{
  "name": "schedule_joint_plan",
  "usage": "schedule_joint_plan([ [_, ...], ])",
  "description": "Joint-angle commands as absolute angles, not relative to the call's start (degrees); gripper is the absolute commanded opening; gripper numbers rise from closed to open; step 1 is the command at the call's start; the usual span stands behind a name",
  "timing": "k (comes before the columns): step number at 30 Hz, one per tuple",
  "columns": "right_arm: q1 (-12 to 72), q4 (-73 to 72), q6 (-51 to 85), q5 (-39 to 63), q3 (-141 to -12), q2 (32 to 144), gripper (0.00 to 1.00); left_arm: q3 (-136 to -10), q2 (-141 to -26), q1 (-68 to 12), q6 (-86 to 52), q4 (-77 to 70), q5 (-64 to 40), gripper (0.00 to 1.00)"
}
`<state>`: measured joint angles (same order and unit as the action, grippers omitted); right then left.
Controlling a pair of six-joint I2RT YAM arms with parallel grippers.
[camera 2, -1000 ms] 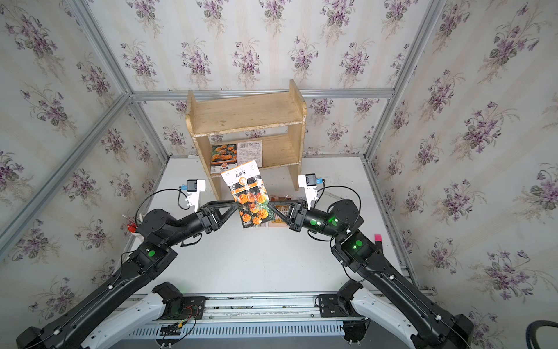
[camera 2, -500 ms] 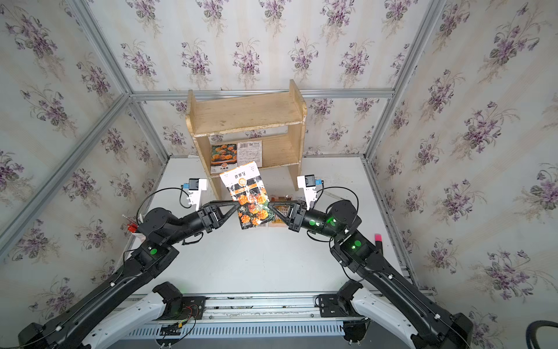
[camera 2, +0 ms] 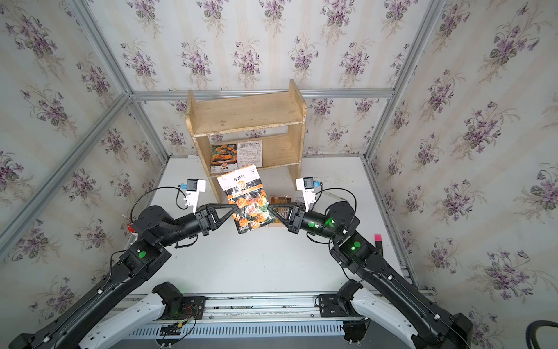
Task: Take the seed bag off the shelf
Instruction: Place the seed packet at the center of the board.
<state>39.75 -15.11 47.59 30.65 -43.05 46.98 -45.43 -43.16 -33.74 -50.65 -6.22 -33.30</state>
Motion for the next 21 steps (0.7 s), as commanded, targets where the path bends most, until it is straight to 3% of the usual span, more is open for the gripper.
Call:
schedule_joint_plan([
  [1, 39.8, -14.7, 45.7, 28.7, -43.3, 47.4, 0.23, -49.0, -42.9, -33.7, -44.2, 7.7, -30.2, 0.0],
  [8, 39.8, -4.8, 38.6, 23.3, -44.6, 48.1, 0.67, -56.4, -44.0, -33.6, -33.5, 30.3, -25.6, 0.0],
  [14, 39.7, 4.3, 31.2, 20.5, -45.6, 48.2, 0.95, -56.1, -46.9, -33.3, -28.9, 38.5, -17.9, 0.0],
  [16, 39.8, 7.0, 29.1, 18.8, -45.6, 47.6, 1.0, -55.3, -48.2, -33.2, -27.7, 39.0, -16.6, 0.0],
  [21, 39.7, 11.2, 25.7, 14.6, -43.8, 46.4, 1.0, -54.7, -53.4, -32.7, -23.1, 39.9, -13.1, 0.0],
])
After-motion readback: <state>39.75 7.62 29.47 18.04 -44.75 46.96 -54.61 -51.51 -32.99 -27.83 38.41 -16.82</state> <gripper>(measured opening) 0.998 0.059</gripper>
